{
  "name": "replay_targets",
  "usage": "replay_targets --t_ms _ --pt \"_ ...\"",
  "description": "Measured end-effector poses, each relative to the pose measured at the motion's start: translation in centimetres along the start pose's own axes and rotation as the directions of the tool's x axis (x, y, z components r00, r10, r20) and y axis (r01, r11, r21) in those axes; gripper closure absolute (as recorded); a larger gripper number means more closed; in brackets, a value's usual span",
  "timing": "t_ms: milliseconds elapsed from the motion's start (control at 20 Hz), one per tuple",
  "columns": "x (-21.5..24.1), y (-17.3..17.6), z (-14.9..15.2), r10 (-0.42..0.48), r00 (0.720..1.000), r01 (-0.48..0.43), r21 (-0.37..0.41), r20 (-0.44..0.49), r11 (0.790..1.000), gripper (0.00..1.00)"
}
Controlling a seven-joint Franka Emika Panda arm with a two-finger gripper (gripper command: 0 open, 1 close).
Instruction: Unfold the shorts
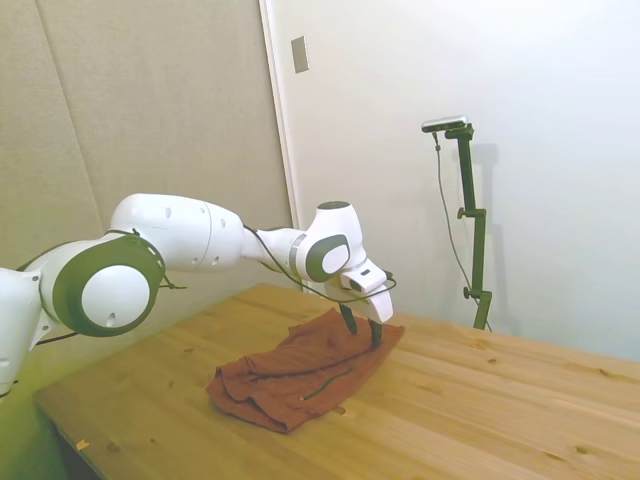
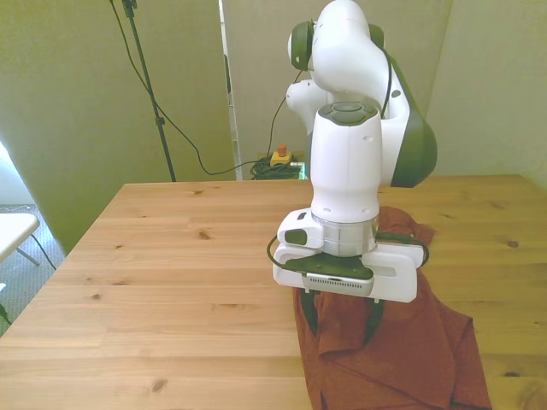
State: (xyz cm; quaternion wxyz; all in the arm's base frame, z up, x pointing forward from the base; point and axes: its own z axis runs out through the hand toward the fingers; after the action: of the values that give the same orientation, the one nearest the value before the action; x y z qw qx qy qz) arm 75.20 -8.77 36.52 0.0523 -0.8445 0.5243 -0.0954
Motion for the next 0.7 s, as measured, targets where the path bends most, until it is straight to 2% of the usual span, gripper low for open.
replay_targets --t_ms 700 --pt "0.42 0.37 0.23 -0.003 1.0 0.003 0.003 0.002 1.0 1.0"
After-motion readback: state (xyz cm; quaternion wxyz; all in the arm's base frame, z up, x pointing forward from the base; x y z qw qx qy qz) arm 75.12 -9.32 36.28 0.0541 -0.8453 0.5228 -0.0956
